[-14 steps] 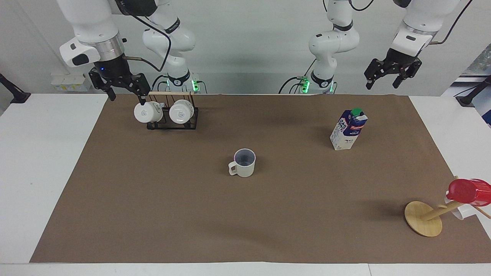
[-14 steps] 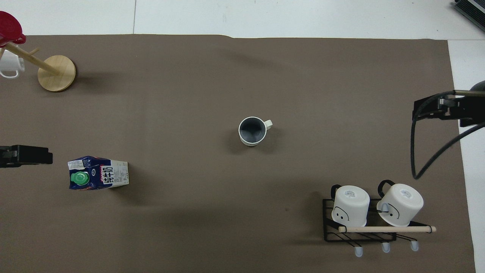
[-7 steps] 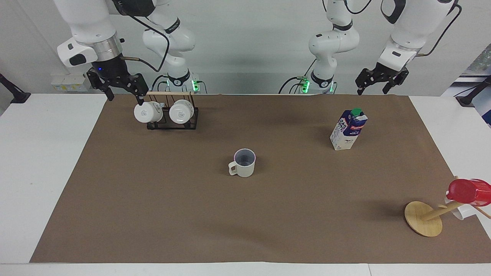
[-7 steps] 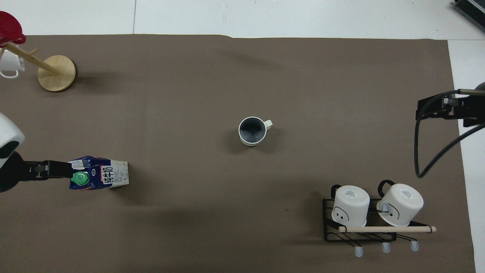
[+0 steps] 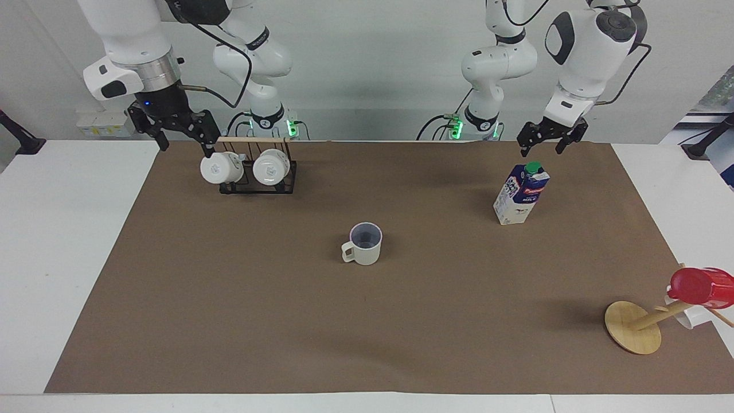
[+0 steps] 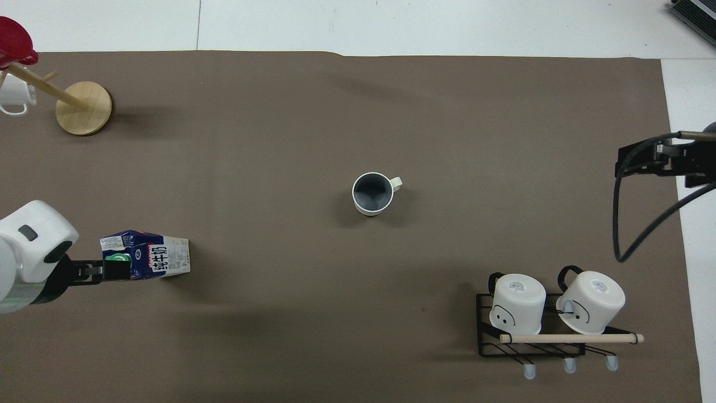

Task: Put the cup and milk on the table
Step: 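Reach the left gripper to the milk carton and grasp it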

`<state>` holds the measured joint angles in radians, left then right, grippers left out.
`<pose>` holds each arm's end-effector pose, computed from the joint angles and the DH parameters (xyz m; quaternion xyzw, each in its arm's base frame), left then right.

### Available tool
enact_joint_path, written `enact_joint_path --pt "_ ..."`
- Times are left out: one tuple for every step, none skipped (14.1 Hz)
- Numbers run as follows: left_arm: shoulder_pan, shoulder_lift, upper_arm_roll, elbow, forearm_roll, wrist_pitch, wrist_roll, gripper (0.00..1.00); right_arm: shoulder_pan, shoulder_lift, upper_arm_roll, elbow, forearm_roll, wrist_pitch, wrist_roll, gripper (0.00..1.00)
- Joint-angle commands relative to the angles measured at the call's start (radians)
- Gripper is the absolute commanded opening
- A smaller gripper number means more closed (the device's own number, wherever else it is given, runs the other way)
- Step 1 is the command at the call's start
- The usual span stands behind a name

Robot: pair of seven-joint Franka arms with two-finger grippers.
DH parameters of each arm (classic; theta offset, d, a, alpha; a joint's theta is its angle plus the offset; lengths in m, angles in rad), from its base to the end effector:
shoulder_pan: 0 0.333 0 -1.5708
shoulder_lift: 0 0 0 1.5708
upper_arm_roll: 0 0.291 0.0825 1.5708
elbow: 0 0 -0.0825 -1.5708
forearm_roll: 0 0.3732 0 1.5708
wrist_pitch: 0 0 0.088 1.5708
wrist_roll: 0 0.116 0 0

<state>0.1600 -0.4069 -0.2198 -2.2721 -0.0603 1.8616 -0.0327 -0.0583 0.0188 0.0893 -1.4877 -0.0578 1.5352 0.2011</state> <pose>0.4295 -0.0364 0.4826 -0.9999 -0.0043 0.0053 0.0146 0.5463 0.0096 0.6155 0.9958 -0.0864 0.0175 0.0262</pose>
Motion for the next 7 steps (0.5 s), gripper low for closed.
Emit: enact_joint_path --pt "-0.046 -0.044 0.007 -0.055 0.017 0.063 0.007 1.0 -0.011 0.003 0.001 0.009 0.023 -0.01 -0.023 1.0" --pt "-0.062 -0.041 0.007 -0.059 0.017 0.082 0.014 1.0 -0.011 0.003 0.001 0.009 0.023 -0.01 -0.023 1.0" --pt "-0.069 -0.041 0.007 -0.075 0.017 0.115 0.049 1.0 -0.011 0.003 0.001 0.009 0.023 -0.01 -0.023 1.0" --pt "-0.066 -0.036 0.008 -0.085 0.017 0.143 0.1 1.0 -0.011 0.003 0.001 0.009 0.023 -0.014 -0.023 1.0" --pt "-0.057 -0.035 0.008 -0.09 0.019 0.162 0.131 1.0 -0.011 0.003 0.001 0.009 0.023 -0.015 -0.023 1.0" --pt "-0.054 -0.035 0.008 -0.092 0.02 0.171 0.167 1.0 -0.011 0.003 0.001 0.009 0.023 -0.015 -0.023 1.0" --pt "-0.051 -0.035 0.008 -0.093 0.02 0.18 0.2 1.0 -0.011 0.003 0.0 0.009 0.023 -0.015 -0.023 1.0"
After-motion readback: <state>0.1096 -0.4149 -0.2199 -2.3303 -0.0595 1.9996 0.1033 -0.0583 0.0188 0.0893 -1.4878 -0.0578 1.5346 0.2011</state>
